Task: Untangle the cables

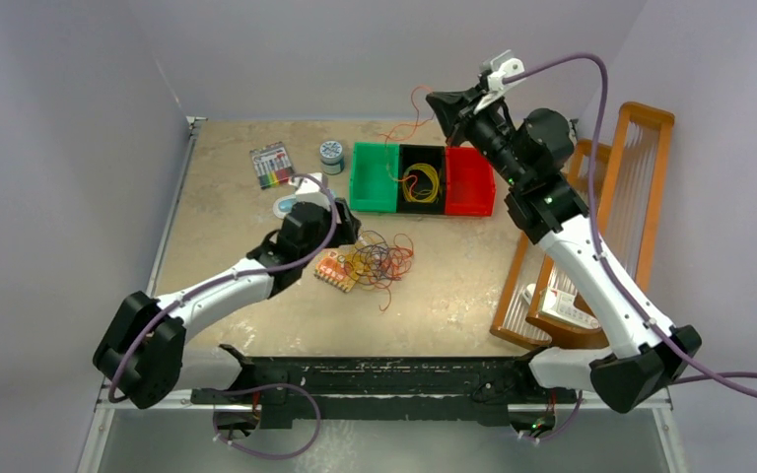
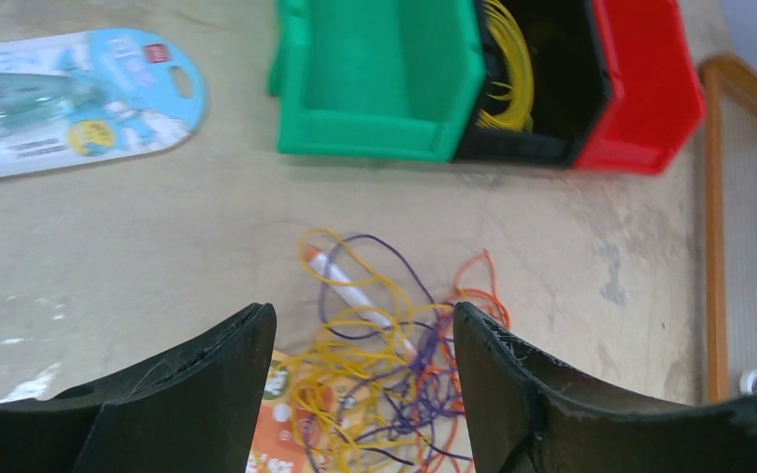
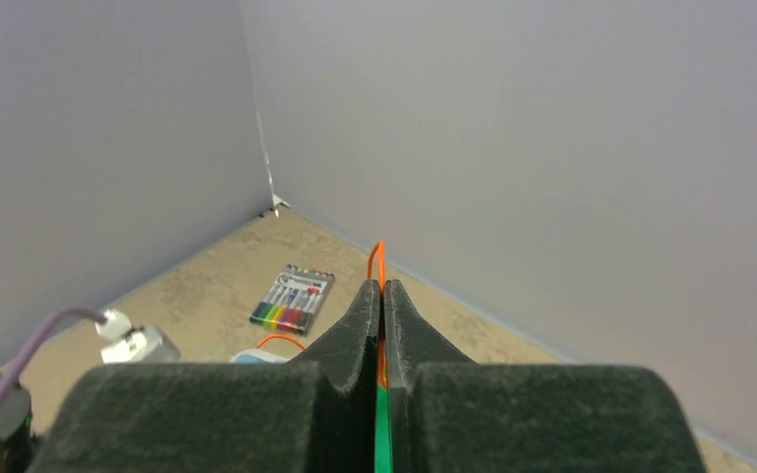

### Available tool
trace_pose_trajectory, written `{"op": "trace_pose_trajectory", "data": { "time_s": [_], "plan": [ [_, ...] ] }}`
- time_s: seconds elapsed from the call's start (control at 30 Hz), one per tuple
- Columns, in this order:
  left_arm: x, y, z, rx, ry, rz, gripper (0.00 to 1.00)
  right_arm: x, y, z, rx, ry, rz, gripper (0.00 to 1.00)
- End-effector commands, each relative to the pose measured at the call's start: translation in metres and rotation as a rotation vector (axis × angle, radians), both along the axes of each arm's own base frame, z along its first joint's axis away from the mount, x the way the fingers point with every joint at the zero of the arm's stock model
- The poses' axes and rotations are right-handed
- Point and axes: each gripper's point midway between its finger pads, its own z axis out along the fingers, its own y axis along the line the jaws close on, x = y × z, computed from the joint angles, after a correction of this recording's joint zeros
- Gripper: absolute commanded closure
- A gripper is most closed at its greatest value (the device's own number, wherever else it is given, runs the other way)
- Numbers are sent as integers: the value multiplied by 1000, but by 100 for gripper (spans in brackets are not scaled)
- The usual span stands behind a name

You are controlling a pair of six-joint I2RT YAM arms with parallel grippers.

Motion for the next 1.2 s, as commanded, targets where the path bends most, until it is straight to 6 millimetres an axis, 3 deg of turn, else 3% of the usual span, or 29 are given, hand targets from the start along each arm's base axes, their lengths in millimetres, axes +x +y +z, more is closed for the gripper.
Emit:
{"op": "trace_pose_trajectory", "data": {
  "time_s": [0.0, 0.2, 0.33, 0.53, 0.73, 0.97, 1.17],
  "plan": [
    [3, 27, 6, -60, 115, 77, 34, 13, 2, -1, 26, 14, -28, 100],
    [9, 51, 44, 2, 75, 177, 29, 42, 22, -25, 1, 85, 0, 100],
    [9, 57, 59, 64, 44, 164, 27, 69, 42, -50, -24, 147, 28, 100],
    [11, 80, 60, 174, 23, 227, 28, 108, 54, -82, -20, 171, -17, 100],
    [10, 86, 64, 199, 8, 238, 28, 138, 78, -111, -31, 189, 38, 100],
    [5, 88, 75, 196, -26, 221, 29, 168, 73, -132, 9, 242, -8, 100],
    [7, 91, 83, 237, -42, 216, 30, 188, 59, -164, -9, 296, -99, 100]
  ]
}}
